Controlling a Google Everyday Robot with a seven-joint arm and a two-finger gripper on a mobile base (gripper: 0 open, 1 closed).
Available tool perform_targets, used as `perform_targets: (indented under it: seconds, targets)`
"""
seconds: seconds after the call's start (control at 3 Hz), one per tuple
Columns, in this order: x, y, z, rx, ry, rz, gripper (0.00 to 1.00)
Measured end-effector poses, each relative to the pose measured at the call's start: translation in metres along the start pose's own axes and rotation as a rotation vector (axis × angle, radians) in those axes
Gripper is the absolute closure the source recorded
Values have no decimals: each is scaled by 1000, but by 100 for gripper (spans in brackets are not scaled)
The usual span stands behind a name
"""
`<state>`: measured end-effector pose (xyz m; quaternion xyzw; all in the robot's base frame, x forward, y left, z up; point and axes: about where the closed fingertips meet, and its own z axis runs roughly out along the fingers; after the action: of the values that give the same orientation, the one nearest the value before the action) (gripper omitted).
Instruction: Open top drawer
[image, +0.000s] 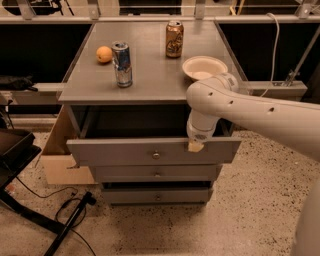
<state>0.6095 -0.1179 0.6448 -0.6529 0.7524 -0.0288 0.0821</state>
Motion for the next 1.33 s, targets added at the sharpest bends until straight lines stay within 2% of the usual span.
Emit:
perform_targets:
  seconds: [0.33, 1.0, 1.33]
  targets:
    - [0, 0, -1, 0, 0, 0, 100]
    - [13, 16, -8, -49, 17, 5, 100]
    - [13, 16, -8, -49, 17, 5, 100]
